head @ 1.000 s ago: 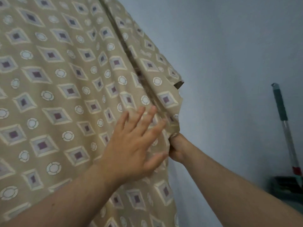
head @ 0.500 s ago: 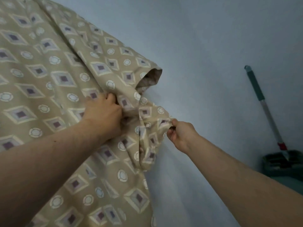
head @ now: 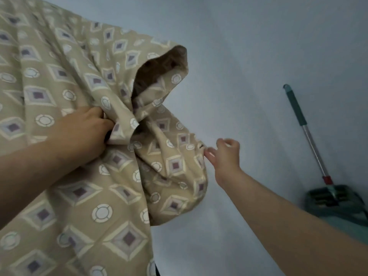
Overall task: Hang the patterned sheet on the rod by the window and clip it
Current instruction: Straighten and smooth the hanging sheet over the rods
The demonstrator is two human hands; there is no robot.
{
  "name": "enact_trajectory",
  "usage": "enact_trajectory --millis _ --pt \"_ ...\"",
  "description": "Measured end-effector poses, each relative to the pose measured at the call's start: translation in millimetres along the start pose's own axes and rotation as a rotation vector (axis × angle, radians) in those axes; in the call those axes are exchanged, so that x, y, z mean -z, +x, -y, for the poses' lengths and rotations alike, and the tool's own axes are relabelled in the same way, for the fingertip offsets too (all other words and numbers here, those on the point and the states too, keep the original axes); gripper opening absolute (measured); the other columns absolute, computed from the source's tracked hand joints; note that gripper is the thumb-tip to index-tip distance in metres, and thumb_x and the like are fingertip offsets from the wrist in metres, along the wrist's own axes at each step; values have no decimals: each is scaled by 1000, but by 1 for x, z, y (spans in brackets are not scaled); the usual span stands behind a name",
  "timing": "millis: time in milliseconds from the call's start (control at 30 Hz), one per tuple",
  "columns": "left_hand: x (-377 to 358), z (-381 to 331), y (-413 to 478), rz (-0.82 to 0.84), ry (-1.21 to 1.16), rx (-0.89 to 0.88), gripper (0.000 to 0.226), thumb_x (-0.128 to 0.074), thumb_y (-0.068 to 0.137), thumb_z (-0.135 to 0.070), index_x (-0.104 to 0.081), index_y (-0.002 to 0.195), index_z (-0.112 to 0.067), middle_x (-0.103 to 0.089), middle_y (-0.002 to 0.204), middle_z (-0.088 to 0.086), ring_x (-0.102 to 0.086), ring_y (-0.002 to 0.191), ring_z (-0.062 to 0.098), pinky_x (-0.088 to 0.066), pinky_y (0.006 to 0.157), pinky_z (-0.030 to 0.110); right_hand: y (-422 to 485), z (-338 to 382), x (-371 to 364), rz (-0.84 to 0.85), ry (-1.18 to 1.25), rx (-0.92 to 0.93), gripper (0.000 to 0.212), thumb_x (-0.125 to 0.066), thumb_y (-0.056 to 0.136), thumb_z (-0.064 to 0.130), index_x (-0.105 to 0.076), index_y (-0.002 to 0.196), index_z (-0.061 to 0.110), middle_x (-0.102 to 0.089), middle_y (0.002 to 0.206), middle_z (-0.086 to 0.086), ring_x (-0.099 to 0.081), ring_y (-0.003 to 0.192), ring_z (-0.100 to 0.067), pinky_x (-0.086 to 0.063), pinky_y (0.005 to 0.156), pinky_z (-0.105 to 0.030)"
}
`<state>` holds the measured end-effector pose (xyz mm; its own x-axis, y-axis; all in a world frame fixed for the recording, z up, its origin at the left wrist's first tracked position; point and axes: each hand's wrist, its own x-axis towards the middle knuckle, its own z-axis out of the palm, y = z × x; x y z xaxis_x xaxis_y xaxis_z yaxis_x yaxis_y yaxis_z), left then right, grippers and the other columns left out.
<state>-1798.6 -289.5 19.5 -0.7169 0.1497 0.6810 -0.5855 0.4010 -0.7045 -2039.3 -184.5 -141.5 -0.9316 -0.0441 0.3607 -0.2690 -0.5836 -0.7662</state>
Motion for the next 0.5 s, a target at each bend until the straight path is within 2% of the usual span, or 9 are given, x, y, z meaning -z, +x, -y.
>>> enact_trajectory --millis 67,133,167,200,267,333,400,433,500 --pt "-3 -1 0 10 -21 53 23 -73 60 -3 -74 81 -11 -55 79 15 -54 76 39 -46 60 40 -31 -7 3 187 -235 414 53 -59 90 49 -44 136 29 -23 157 -11 -29 142 -23 -26 117 -38" --pt "-6 -1 -1 3 -51 72 24 -70 63 -3 -74 86 -10 -52 80 13 -52 81 39 -48 67 43 -53 -19 -7 524 -726 656 84 -61 81 65 -25 151 37 5 164 2 4 150 -18 -5 119 -38" --pt "-5 -2 -1 14 -67 84 25 -68 67 -4 -74 90 -12 -48 81 10 -51 84 38 -47 71 44 -56 -25 -15 624 -863 703 89 -63 79 66 -20 153 38 5 164 1 6 150 -20 -4 120 -38" --pt "-5 -4 0 32 -73 87 26 -66 71 -7 -73 95 -14 -44 82 7 -50 88 37 -46 75 44 -58 -30 -24 653 -917 729 84 -65 81 60 -25 151 36 -4 164 -3 -2 150 -24 -10 120 -40" --pt "-3 -4 0 131 -58 90 28 -56 76 -20 -69 101 -19 -48 91 6 -48 94 34 -44 82 42 -56 -36 -43 636 -797 732 47 -64 88 36 -55 132 25 -43 146 -13 -38 135 -33 -35 108 -41" --pt "-1 -6 1 254 -76 149 39 -36 74 -41 -62 97 -23 -54 102 10 -47 98 32 -41 89 42 -46 -36 -51 525 -558 626 21 -54 92 18 -68 108 16 -66 115 -12 -59 110 -31 -47 90 -35" --pt "4 -13 1 316 -172 266 54 -20 73 -58 -55 98 -25 -54 114 14 -46 105 35 -41 92 48 -22 -29 -45 319 -295 349 19 -52 92 13 -71 92 11 -70 96 -13 -65 94 -28 -48 77 -32" --pt "6 -17 1 335 -211 336 61 -24 76 -64 -54 108 -22 -50 121 17 -45 109 38 -41 94 48 -6 -23 -36 221 -143 175 17 -54 89 12 -70 85 10 -70 86 -13 -67 85 -28 -48 66 -31" --pt "4 -24 1 339 -221 417 67 -44 78 -61 -46 125 -14 -41 127 20 -44 114 43 -42 94 47 23 -6 -10 114 245 -200 15 -57 86 10 -71 87 6 -69 80 -13 -67 69 -28 -47 52 -26"
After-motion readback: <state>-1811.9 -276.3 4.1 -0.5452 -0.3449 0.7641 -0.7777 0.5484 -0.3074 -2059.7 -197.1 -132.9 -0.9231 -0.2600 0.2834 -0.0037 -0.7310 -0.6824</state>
